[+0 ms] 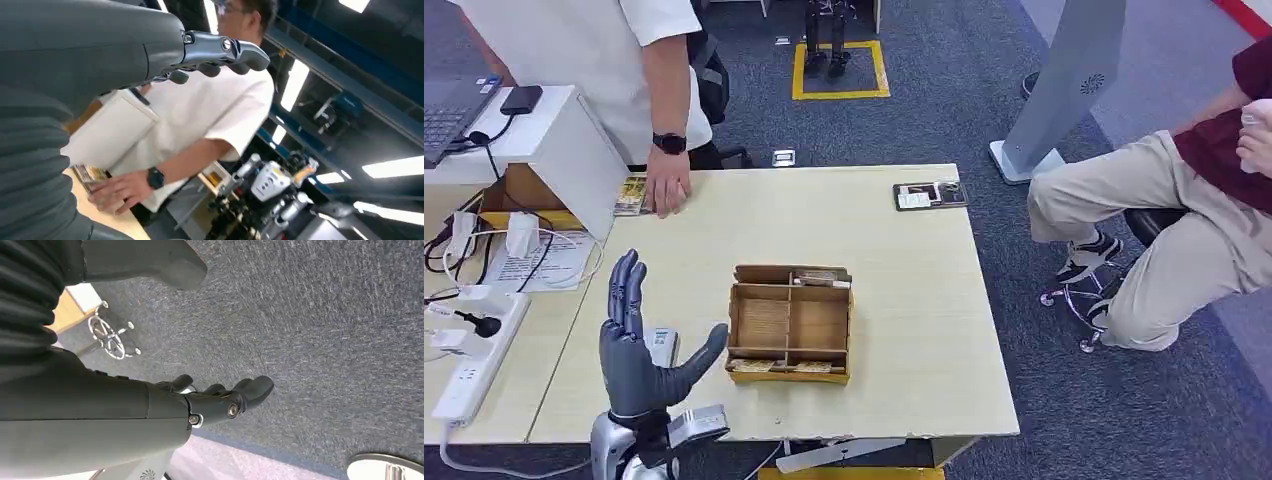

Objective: Pass the card to the sensor for recognition and then transmit it.

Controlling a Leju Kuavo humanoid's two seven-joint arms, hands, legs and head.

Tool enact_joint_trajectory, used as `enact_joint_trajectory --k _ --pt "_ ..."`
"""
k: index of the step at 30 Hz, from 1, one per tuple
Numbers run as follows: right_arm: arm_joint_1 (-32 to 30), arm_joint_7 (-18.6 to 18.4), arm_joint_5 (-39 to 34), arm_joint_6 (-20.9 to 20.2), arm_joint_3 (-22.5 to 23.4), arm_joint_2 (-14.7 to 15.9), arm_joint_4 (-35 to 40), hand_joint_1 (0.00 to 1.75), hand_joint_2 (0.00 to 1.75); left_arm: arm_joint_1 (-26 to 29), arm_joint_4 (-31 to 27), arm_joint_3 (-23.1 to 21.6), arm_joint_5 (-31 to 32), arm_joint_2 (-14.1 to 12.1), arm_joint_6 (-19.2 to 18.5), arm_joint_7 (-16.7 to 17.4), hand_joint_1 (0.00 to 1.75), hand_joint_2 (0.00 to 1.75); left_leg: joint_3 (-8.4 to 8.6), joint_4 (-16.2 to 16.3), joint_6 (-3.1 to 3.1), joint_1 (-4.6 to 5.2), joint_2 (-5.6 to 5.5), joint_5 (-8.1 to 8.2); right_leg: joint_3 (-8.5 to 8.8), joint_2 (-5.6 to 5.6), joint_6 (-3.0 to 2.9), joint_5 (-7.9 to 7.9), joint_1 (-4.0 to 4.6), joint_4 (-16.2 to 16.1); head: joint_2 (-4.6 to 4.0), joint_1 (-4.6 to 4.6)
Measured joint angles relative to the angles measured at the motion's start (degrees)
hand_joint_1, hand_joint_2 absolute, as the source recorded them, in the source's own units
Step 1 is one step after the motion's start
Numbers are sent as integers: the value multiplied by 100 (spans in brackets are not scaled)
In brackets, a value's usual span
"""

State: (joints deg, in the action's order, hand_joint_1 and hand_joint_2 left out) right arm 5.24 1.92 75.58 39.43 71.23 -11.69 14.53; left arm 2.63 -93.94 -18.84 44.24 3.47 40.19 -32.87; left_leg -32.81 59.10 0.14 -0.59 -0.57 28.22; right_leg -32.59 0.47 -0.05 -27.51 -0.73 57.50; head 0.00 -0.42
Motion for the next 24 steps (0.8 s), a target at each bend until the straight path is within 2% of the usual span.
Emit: enact_joint_trajectory --k 7,16,21,24 --pt "-1 0 -15 0 0 15 -2 0 175 1 221 -562 59 -415 -144 238 0 175 -1 0 0 1 0 0 -1 1 0 0 -1 0 0 2" --pt "-3 0 -15 -2 0 42 -2 0 175 -57 614 -852 267 -642 -306 413 0 175 -1 0 0 0 1 0 -2 1 0 0 0 0 0 0" --pt "-4 -4 -2 -4 0 52 -2 0 175 -178 950 -981 668 -734 -411 722 0 175 0 0 0 0 0 0 -1 1 0 0 0 0 0 0" --pt "-4 -17 2 -4 -7 59 -2 0 175 -281 1279 -1049 1223 -780 -310 1093 0 175 0 0 0 0 0 0 -1 1 0 0 0 0 0 2"
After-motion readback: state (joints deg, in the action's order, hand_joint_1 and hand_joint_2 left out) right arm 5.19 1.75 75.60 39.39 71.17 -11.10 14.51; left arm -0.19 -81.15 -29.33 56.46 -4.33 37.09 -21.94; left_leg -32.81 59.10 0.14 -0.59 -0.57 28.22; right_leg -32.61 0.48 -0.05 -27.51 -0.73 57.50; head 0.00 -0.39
